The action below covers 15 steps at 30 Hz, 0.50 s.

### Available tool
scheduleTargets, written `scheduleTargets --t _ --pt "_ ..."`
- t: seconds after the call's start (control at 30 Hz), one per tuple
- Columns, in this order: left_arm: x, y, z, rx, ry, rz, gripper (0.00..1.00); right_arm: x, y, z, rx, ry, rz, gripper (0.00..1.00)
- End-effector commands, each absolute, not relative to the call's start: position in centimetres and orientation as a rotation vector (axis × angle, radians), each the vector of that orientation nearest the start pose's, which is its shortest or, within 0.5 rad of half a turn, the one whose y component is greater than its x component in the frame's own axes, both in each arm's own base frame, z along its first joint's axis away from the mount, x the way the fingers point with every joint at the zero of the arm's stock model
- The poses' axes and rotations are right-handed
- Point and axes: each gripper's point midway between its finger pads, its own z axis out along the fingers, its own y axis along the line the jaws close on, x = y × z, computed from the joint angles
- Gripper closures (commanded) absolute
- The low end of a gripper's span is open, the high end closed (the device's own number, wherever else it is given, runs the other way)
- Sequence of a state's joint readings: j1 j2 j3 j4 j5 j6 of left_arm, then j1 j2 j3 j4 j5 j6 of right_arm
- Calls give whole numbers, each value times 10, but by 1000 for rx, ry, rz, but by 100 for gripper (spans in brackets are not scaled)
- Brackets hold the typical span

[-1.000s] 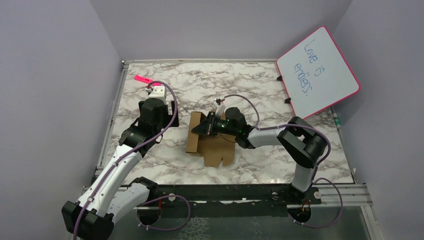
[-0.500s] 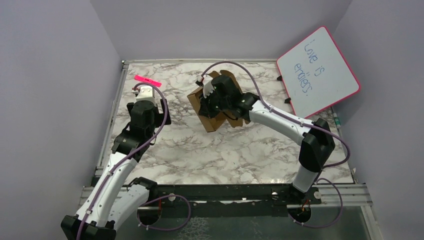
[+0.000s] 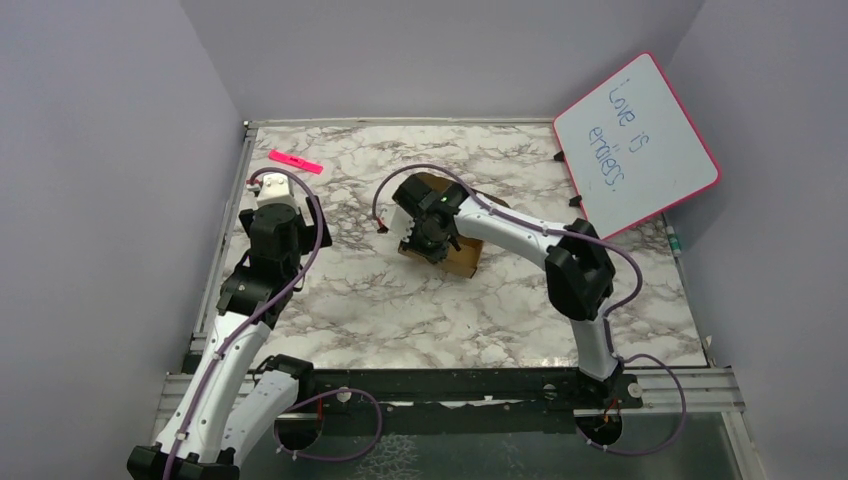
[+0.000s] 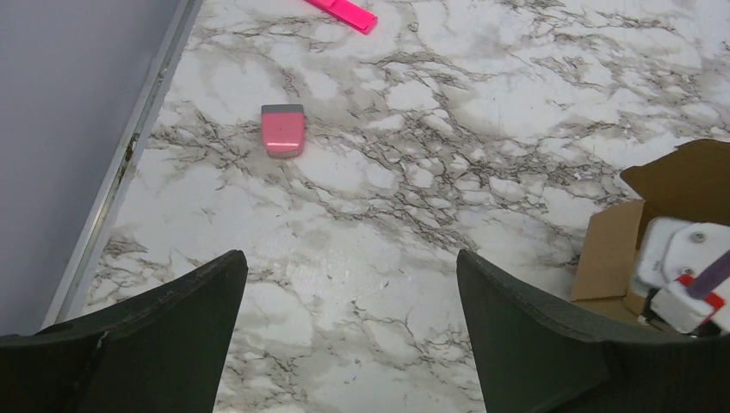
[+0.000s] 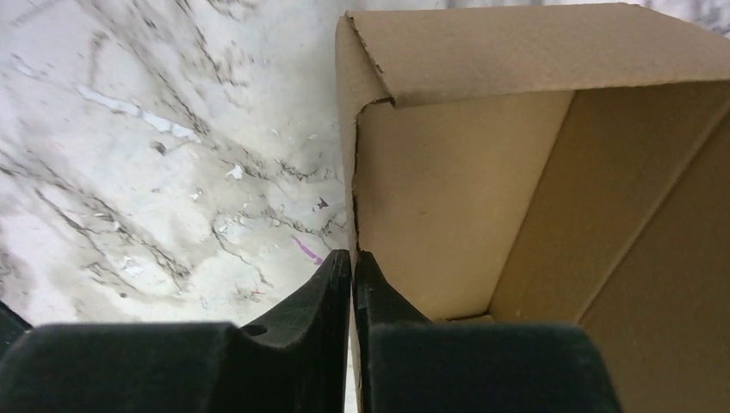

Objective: Fold the paper box

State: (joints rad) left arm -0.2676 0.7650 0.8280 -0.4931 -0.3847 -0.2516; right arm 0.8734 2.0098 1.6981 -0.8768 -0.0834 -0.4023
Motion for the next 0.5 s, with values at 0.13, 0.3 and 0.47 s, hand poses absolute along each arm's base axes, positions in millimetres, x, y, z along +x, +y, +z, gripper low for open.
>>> scheduleTargets --t 0.13,0.3,0.47 --pt "282 -17 241 -251 1918 16 8 274 327 78 -1922 2158 24 73" --pt "285 -29 240 -188 1925 -44 8 271 330 101 -1847 2104 39 61" --pt "287 -47 237 -92 1937 -129 8 260 326 134 -1703 2086 128 51"
